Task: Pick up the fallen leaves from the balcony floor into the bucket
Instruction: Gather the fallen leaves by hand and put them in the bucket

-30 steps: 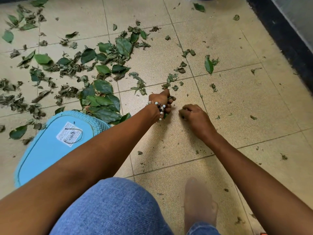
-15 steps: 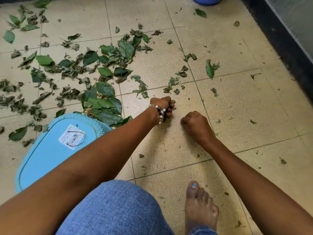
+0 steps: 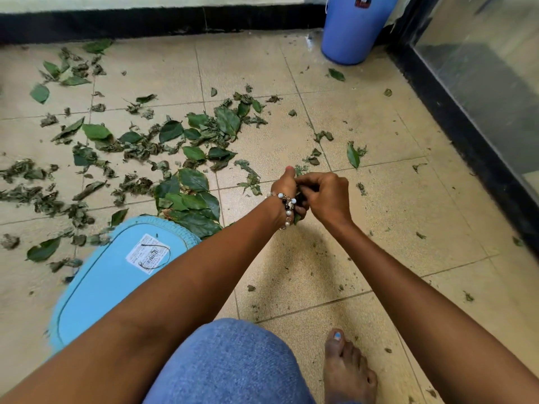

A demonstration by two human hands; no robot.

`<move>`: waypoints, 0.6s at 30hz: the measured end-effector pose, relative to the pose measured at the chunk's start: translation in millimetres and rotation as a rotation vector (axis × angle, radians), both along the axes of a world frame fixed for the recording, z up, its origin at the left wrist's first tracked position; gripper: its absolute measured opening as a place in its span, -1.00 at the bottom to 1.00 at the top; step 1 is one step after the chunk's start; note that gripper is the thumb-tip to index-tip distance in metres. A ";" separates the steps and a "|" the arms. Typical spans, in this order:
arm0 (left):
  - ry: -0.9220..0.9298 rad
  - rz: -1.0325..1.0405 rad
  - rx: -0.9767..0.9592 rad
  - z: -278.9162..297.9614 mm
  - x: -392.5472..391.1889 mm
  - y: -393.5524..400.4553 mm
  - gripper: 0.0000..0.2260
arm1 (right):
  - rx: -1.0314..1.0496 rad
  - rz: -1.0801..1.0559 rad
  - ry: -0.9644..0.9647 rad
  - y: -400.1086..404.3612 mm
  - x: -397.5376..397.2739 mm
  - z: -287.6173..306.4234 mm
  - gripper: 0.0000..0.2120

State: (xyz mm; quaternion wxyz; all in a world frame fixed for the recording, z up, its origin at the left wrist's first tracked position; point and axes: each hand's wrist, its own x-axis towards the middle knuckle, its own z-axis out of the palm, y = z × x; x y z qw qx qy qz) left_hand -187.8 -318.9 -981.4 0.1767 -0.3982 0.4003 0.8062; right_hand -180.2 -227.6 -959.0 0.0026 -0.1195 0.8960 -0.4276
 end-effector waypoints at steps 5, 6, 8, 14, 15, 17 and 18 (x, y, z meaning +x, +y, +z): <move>0.070 0.036 -0.163 26.7 -8.3 -5.6 -0.68 | 0.213 0.074 0.049 8.2 -13.0 25.5 -0.81; 0.087 0.035 -0.161 32.5 -11.6 -5.0 -0.68 | 0.204 0.119 0.029 14.5 -19.0 31.9 -0.79; 0.118 0.036 -0.148 36.9 -21.5 -2.0 -0.67 | 0.099 0.125 -0.024 29.0 -36.9 38.5 -0.76; 0.040 0.127 -0.116 -6.5 -48.9 -16.3 -0.62 | 0.369 -0.314 -0.173 86.3 -97.5 -41.5 -0.70; 0.008 0.132 -0.127 -18.1 -50.6 -22.2 -0.62 | 0.442 -0.345 -0.201 91.9 -96.4 -54.1 -0.68; -0.049 0.117 -0.158 -37.2 -54.5 -33.1 -0.61 | 0.530 -0.330 -0.217 98.5 -92.4 -75.8 -0.69; -0.065 0.128 -0.171 -42.9 -59.4 -38.1 -0.62 | 0.559 -0.291 -0.185 98.4 -94.7 -82.0 -0.73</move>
